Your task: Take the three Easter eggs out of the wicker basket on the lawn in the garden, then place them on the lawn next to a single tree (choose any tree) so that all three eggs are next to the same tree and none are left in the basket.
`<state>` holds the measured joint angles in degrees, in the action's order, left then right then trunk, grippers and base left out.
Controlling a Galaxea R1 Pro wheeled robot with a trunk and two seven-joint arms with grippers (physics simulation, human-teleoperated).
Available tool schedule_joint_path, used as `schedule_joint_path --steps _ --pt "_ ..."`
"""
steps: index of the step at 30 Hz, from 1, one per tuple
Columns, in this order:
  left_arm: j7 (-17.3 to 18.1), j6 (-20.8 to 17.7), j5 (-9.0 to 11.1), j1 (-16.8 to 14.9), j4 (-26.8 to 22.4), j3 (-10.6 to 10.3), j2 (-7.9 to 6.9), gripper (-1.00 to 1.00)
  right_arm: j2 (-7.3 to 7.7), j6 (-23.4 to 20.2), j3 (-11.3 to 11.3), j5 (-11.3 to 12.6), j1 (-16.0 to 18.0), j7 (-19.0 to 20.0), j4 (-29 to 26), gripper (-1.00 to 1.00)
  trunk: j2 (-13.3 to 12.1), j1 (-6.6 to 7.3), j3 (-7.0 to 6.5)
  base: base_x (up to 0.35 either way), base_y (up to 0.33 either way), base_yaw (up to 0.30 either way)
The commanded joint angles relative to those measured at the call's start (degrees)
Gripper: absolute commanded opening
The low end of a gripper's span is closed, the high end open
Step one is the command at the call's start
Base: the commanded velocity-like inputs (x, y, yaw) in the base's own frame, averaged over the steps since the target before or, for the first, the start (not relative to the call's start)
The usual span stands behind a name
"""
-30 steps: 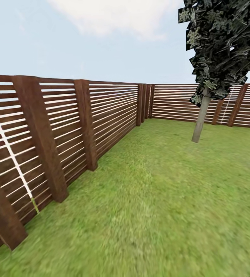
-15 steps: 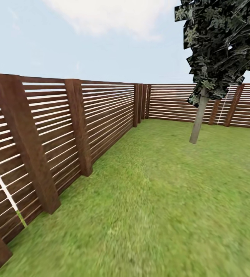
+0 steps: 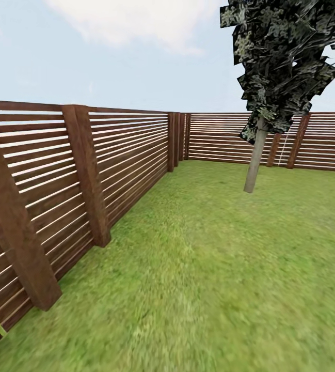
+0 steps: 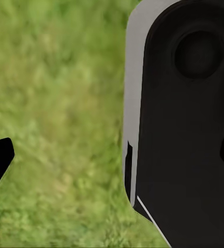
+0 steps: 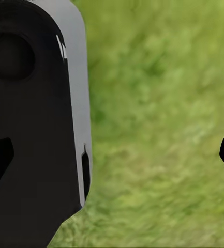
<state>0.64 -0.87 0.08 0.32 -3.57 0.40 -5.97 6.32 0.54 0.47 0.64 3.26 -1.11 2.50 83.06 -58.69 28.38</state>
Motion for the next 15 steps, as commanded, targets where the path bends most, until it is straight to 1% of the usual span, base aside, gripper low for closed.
schedule_joint_path --steps 1,10,15 --pt "0.07 -0.09 0.01 0.03 -0.12 0.04 -0.01 1.0 0.0 0.06 0.06 0.06 0.08 -0.12 0.14 1.0 0.02 -0.03 0.05 0.334 0.0 -0.242" --pt "0.07 -0.09 0.01 0.03 -0.12 0.04 -0.01 1.0 -0.02 0.07 0.06 0.07 0.08 -0.12 0.14 1.0 0.02 -0.03 0.05 0.334 0.0 -0.2" --pt "0.07 -0.09 0.01 0.03 -0.12 0.04 -0.01 1.0 -0.05 -0.01 -0.02 0.11 0.08 -0.12 0.14 1.0 0.02 -0.03 0.05 0.334 0.0 -0.044"
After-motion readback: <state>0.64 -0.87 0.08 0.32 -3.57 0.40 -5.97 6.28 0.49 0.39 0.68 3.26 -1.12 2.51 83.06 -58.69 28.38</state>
